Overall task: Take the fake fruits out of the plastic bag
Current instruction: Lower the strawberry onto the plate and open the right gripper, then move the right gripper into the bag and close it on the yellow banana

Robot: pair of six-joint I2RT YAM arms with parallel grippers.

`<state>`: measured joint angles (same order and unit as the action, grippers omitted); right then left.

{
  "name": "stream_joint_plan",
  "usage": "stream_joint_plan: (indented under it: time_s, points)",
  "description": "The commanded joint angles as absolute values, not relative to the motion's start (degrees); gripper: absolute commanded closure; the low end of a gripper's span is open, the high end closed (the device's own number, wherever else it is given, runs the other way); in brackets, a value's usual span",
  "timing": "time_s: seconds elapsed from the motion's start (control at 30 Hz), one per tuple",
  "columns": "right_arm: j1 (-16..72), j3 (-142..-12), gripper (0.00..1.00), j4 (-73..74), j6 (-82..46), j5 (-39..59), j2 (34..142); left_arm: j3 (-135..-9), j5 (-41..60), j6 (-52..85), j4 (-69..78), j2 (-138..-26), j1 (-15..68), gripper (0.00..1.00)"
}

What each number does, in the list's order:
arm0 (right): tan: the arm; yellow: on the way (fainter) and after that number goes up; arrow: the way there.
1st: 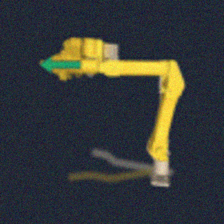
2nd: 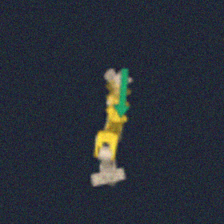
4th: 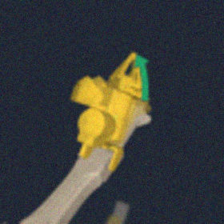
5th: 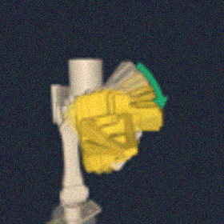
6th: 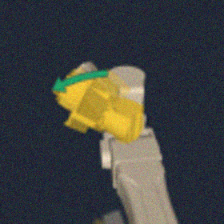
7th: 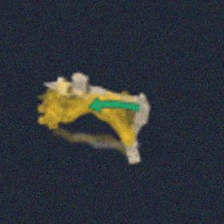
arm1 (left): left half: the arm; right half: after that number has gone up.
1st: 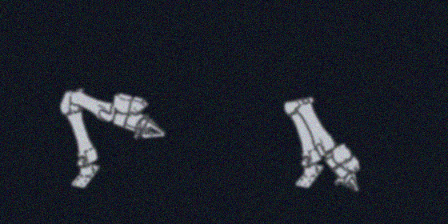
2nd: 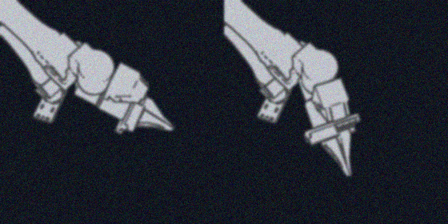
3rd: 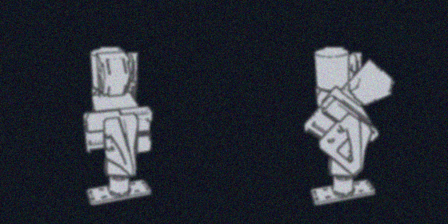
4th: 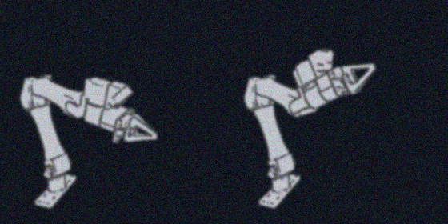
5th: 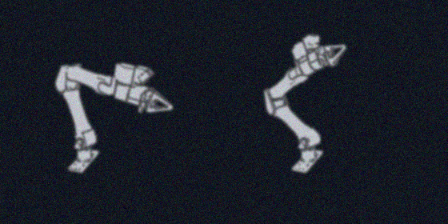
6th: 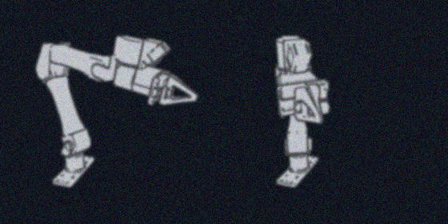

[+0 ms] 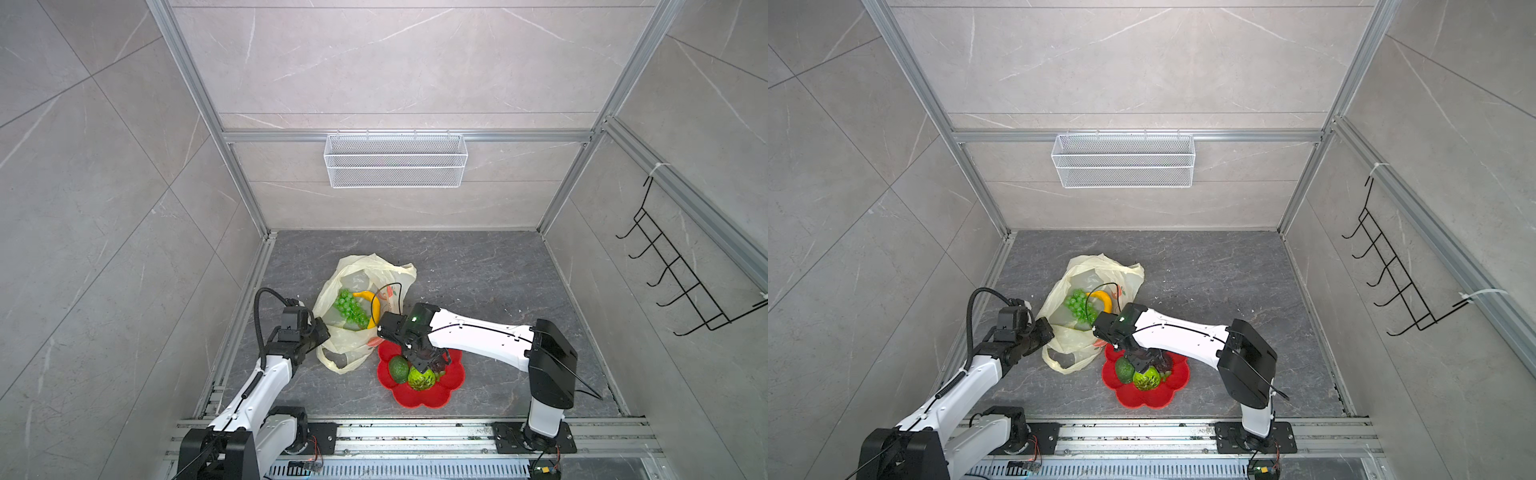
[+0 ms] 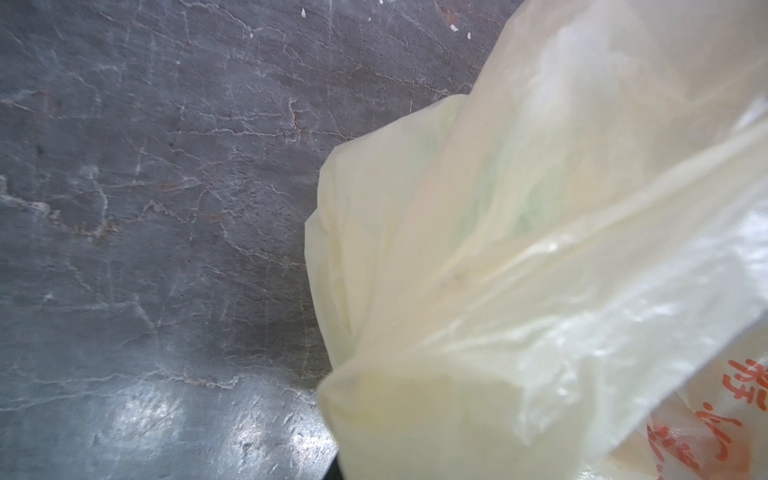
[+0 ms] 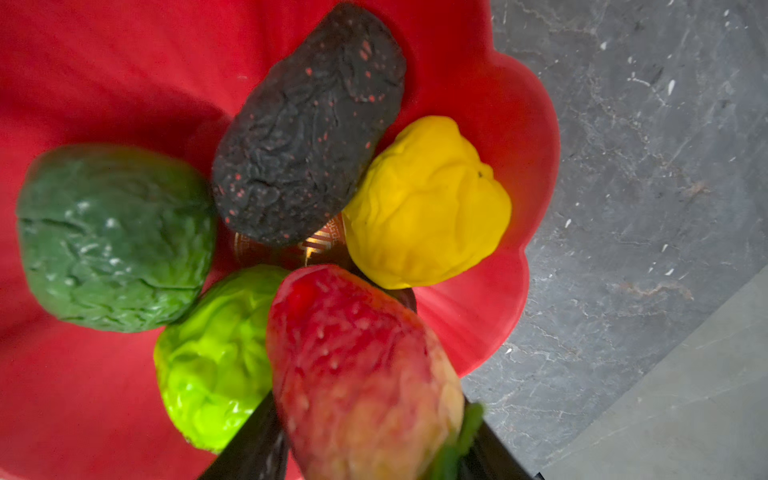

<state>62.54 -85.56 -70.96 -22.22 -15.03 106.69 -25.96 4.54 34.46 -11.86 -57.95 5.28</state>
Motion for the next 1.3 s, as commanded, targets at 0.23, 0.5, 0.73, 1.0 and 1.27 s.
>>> stream_joint_plan:
  time_s: [0.23, 0.5, 0.73, 1.0, 1.27]
  points:
    - [63.39, -88.3, 0.42, -72.45, -20.92, -13.52, 110.07, -25.89, 3.96, 33.13, -10.25, -57.26, 5.49, 0.94]
    - [63.63, -88.94, 0.37, -72.44, -20.9, -13.97, 111.43, -25.93, 3.87, 33.13, -10.22, -57.13, 5.45, 0.94]
    - [63.8, -89.06, 0.34, -72.11, -21.27, -14.33, 111.01, -25.88, 3.82, 33.13, -10.28, -57.07, 5.45, 0.93]
    - [63.98, -91.75, 0.34, -74.4, -22.44, -15.78, 108.62, -25.82, 4.06, 33.12, -10.04, -56.95, 5.45, 0.94]
    - [63.92, -101.48, 0.34, -72.99, -26.73, -19.7, 106.37, -25.43, 4.24, 32.87, -9.6, -56.33, 5.45, 0.95]
